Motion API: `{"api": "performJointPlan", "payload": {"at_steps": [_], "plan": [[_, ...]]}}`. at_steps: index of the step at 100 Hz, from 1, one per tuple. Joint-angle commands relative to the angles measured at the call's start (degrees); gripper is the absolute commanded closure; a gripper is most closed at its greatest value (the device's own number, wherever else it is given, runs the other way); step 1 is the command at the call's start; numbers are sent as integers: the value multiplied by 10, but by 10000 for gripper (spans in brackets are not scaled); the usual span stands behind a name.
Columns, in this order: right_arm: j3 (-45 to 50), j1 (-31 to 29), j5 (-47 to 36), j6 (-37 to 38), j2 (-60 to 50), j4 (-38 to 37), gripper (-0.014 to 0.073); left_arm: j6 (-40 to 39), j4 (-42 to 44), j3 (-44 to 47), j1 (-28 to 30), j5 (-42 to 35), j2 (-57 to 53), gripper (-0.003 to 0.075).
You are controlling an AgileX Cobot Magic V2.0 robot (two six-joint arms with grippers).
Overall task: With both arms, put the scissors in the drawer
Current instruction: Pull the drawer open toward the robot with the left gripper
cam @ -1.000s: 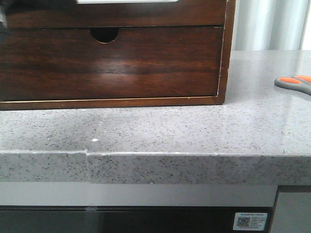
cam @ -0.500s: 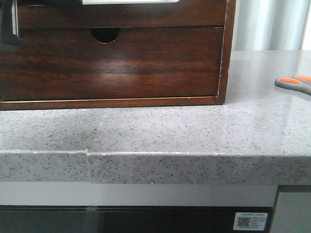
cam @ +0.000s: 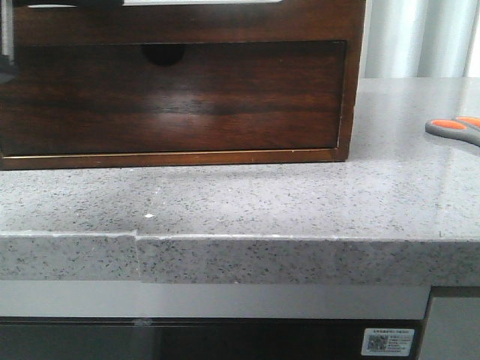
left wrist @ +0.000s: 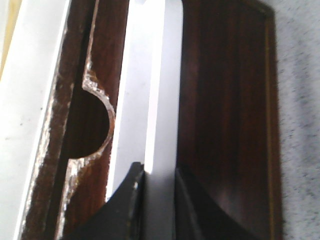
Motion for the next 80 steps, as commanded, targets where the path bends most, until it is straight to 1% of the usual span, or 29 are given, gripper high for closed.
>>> {"api": "performJointPlan", "payload": {"at_steps": [1,25,38,59,64,69,74,80], "plan": [[-19,1,-43,-2,9,0,654,-8,-9,5,-25,-46,-41,738],[-19,10,-43,-2,9,0,654,-8,-9,68,-62,-47,-119,739],[-19,10,-43,-2,9,0,654,-8,-9,90,-71,-48,-154,738],[-19,10,-43,-2,9,0,654,-8,-9,96,-71,-46,-160,728],[-19,10,-43,-2,9,0,654,-8,-9,96,-71,-46,-158,693],[-19,10,-43,-2,9,0,654,-8,-8,96,-71,-47,-157,632],[-19,10,-43,-2,9,0,654,-8,-8,96,-71,-48,-157,547],[-19,10,-43,-2,9,0,654,-8,-8,95,-71,-48,-157,462]]}}
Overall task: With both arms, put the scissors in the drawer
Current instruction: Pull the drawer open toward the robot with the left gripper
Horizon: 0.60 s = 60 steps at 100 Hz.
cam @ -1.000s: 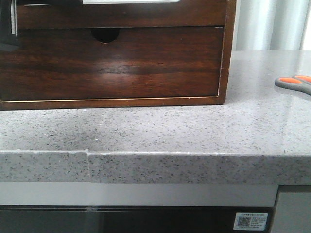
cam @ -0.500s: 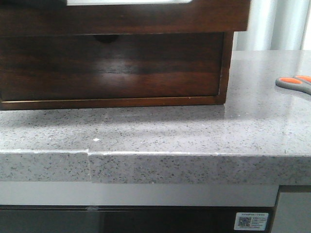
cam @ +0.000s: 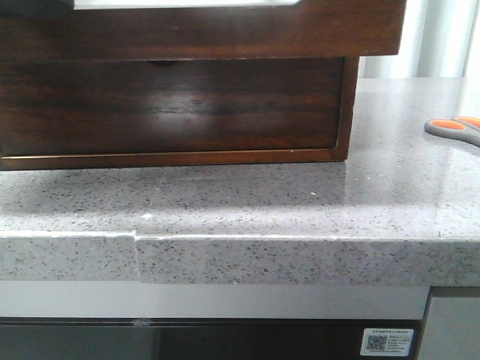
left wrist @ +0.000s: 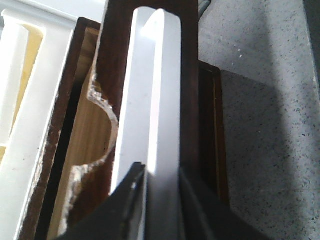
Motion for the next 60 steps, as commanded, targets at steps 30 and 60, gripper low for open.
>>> {"api": "performJointPlan", "payload": {"at_steps": [30,60], "plan": [[-19,2,-30,-2,10,6,654,-4,-46,-22,-3,-46,-45,361],[-65,53,20,-2,119,6,578,-4,-188,-22,-3,-77,-160,361]]}}
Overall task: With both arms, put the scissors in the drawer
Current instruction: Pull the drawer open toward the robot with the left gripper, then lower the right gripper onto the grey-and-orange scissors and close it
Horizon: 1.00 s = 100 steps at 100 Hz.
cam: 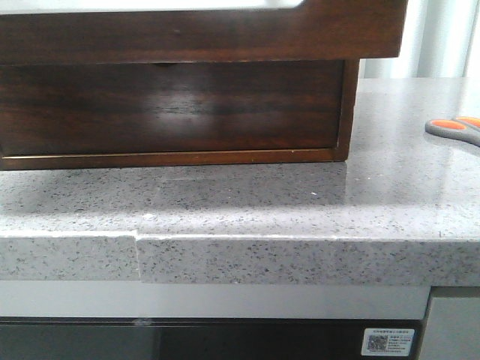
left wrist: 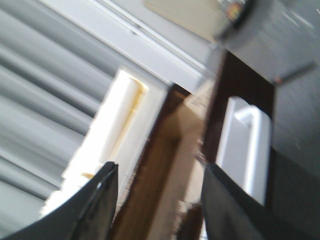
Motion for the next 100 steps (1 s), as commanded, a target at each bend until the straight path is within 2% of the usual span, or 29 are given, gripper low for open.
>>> {"api": "performJointPlan", "payload": {"at_steps": [1,18,27,70,86,100], "plan": [[-44,12,-27,-2,55,-2,570,-4,-37,-20,-3,-24,-25,361],[-105,18,-11,-2,173,-2,325,-4,-38,-20,-3,-29,-54,361],[-158,18,21,-2,241,-2,267,-4,-50,-20,-3,-42,-64,361],[-488,18,294,-8,593,-2,266,-4,-68,-20,-3,-42,-73,361],[-564,18,374,-8,672,-4,266,-4,-68,-20,-3,-42,-73,361],[-596,17,408,-8,710,-18,266,-4,-68,-20,-3,-44,-73,361]]}}
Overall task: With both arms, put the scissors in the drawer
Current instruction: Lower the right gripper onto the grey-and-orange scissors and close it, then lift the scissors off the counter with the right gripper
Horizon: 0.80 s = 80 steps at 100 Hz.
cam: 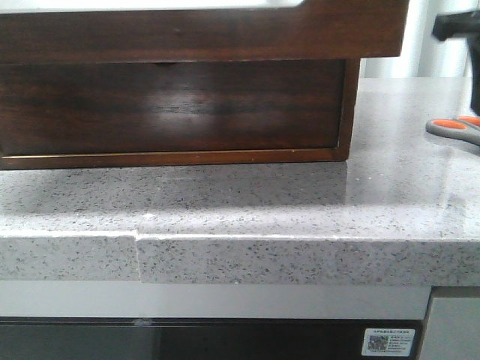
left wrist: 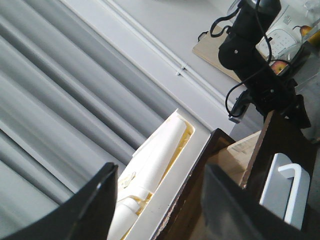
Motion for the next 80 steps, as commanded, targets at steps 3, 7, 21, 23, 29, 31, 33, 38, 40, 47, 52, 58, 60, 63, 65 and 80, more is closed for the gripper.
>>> {"api": "performJointPlan", "payload": {"at_steps": [3,7,21,23,29,31,33,38,40,47,52,58,60,63,65,80], "plan": [[-35,-2,18,-5,-1,-16,266,-4,-16,-19,-3,-27,2,361],[-36,-3,20,-5,3,-16,266,-4,-16,-19,-3,-27,2,361],[-37,-10,16,-5,18,-16,266,-4,-16,-19,-3,-27,2,361],[-37,-11,16,-5,19,-16,266,-4,-16,-19,-3,-27,2,361],[-37,-15,13,-5,25,-16,266,-4,-16,-19,-3,-27,2,361],[-37,-16,13,-5,28,-16,266,-4,-16,-19,-3,-28,2,361],[-37,-18,14,-5,31,-16,266,-4,-16,-19,-3,-28,2,361],[-37,-20,14,-5,33,-15,266,-4,-15,-19,-3,-31,2,361],[-37,-21,14,-5,35,-15,266,-4,-15,-19,-3,-31,2,361],[-37,-23,9,-5,35,-13,266,-4,-15,-19,-3,-32,2,361],[-37,-23,4,-5,35,-7,266,-4,-15,-19,-3,-32,2,361],[-37,-23,-1,-5,36,-6,266,-4,-15,-19,-3,-32,2,361],[-37,-23,-3,-5,36,-5,266,-4,-15,-19,-3,-32,2,361],[-37,-23,-3,-5,37,-5,266,-4,-15,-19,-3,-32,2,361],[-37,-23,-3,-5,37,-5,266,-4,-15,-19,-3,-32,2,361],[-37,-23,-4,-5,37,-5,267,-4,-15,-19,-3,-32,2,361]]}}
